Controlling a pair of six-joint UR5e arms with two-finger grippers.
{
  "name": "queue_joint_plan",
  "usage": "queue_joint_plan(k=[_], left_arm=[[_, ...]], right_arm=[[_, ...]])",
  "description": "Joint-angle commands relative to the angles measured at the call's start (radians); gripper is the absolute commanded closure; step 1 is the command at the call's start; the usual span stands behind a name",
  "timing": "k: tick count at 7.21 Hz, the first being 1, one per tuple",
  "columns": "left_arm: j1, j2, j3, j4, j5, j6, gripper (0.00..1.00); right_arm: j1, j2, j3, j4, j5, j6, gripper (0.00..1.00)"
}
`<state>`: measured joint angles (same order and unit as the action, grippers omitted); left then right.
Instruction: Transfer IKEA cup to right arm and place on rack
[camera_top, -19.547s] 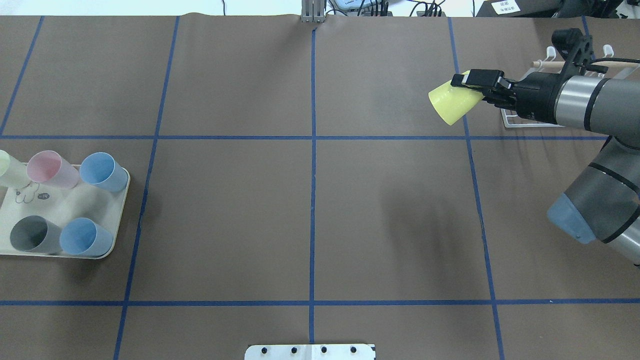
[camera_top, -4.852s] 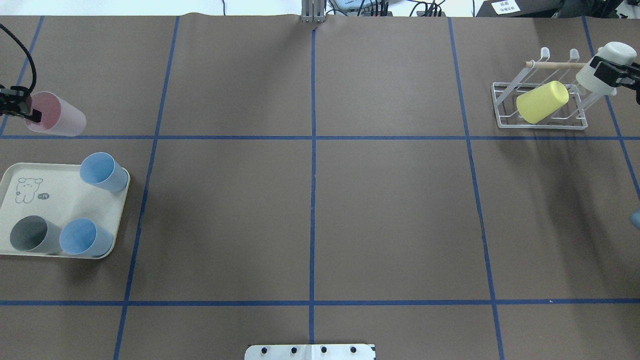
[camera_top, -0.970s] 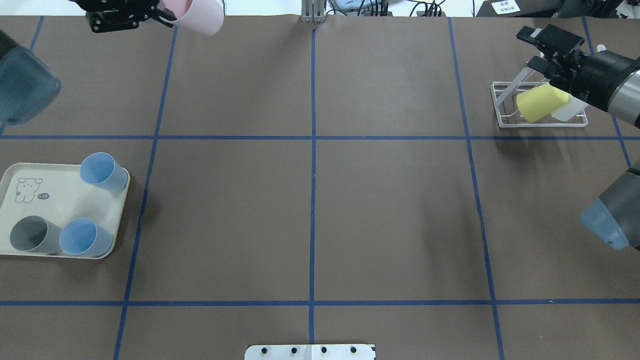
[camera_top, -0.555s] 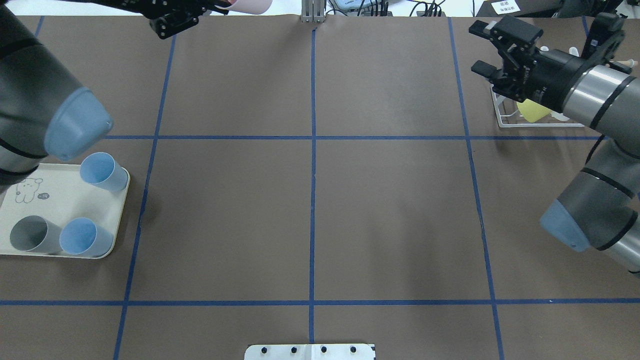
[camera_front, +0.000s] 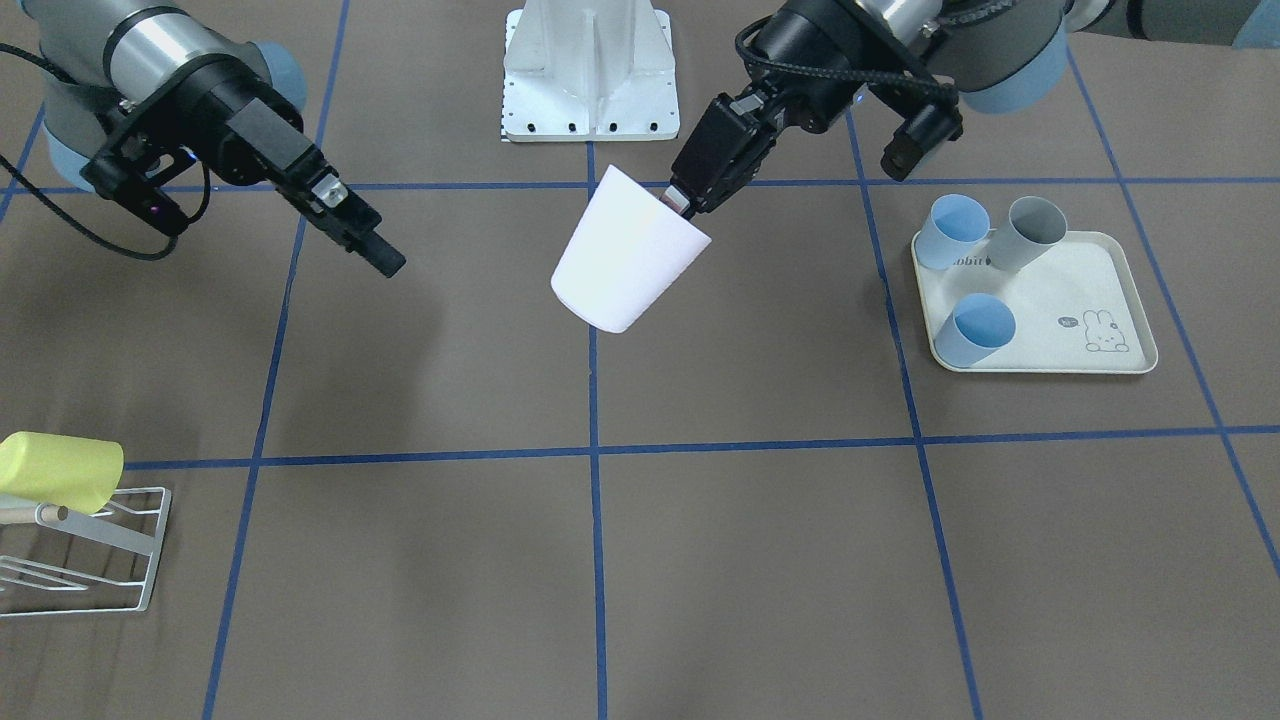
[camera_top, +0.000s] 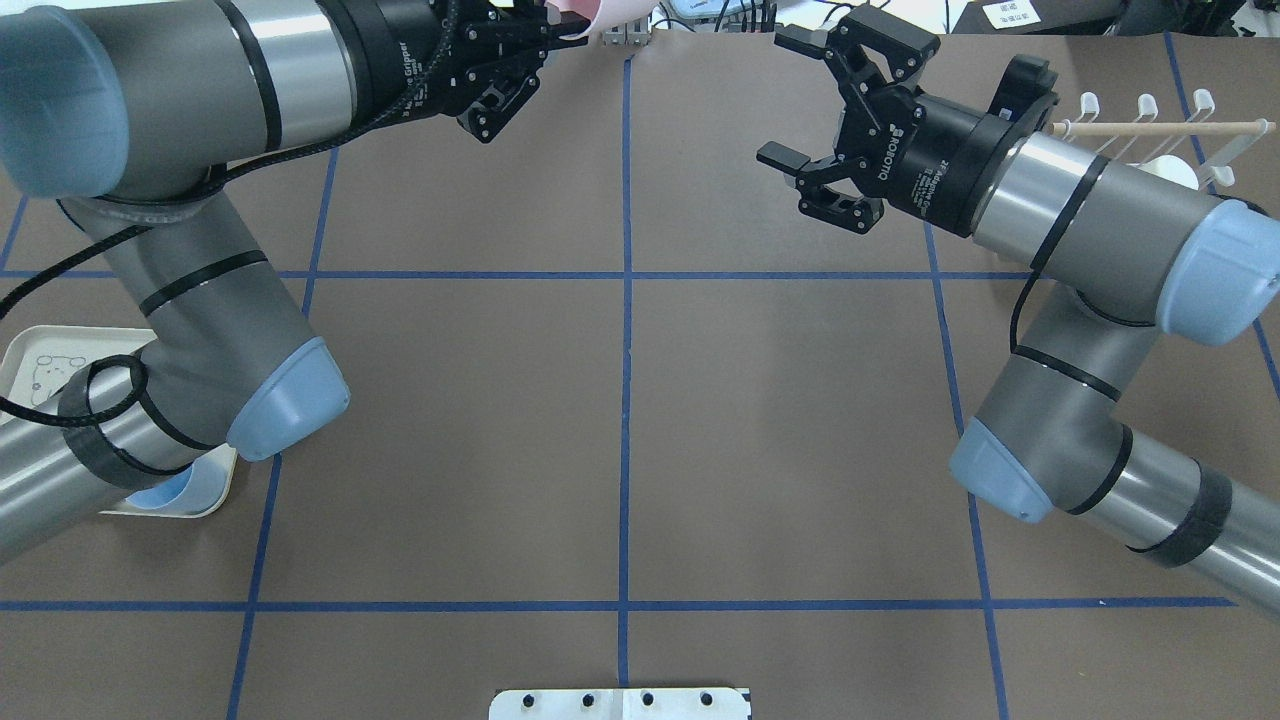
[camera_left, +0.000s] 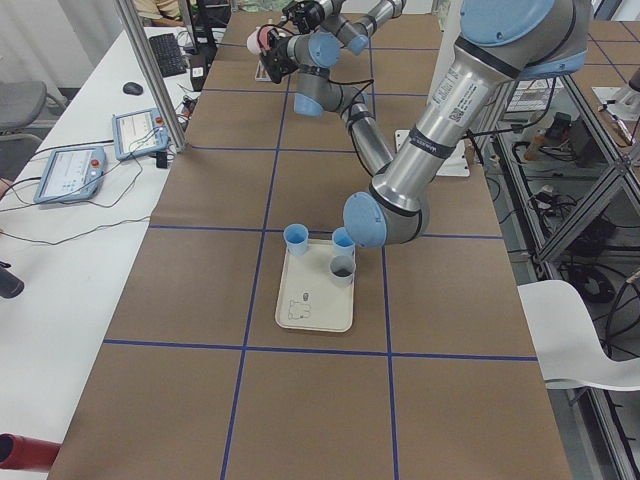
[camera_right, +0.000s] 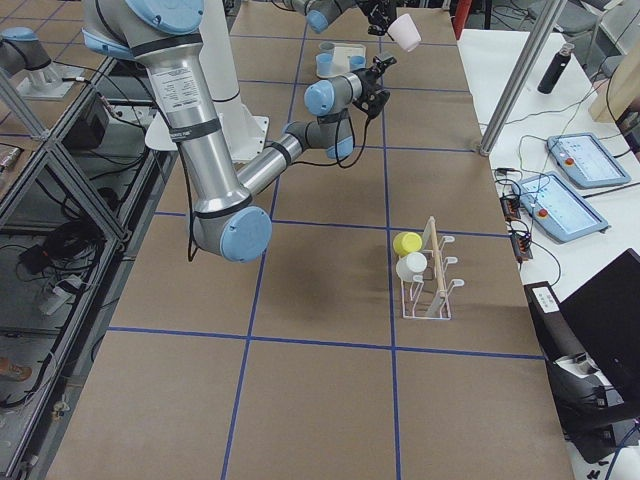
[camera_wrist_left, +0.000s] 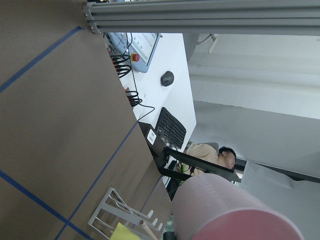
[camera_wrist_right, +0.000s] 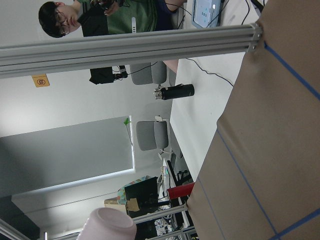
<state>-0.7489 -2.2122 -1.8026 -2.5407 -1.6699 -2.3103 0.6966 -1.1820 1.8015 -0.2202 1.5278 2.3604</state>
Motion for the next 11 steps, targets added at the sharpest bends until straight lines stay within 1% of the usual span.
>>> queue_joint_plan(k=[1,3,5,9,11], left_arm=[[0.042,0.0,0.029,-0.087,0.016,-0.032,1.0],[0.051,0.003,0.028,-0.092,0.015,-0.053,1.0],[0.081,0.006,0.022,-0.104,0.015,-0.054,1.0],[0.094,0.005,0.003,-0.105,0.01,-0.054,1.0],[0.105,0.009,-0.004,-0.15,0.007,-0.054,1.0]], right_arm=[[-0.07,0.042,-0.001,0.001,-0.111,0.121,0.02],[-0.085,0.058,0.003,0.007,-0.155,0.179,0.02],[-0.085,0.065,0.001,0.007,-0.184,0.192,0.02],[-0.085,0.071,-0.002,0.005,-0.184,0.192,0.02],[-0.086,0.07,-0.002,0.01,-0.181,0.191,0.02]])
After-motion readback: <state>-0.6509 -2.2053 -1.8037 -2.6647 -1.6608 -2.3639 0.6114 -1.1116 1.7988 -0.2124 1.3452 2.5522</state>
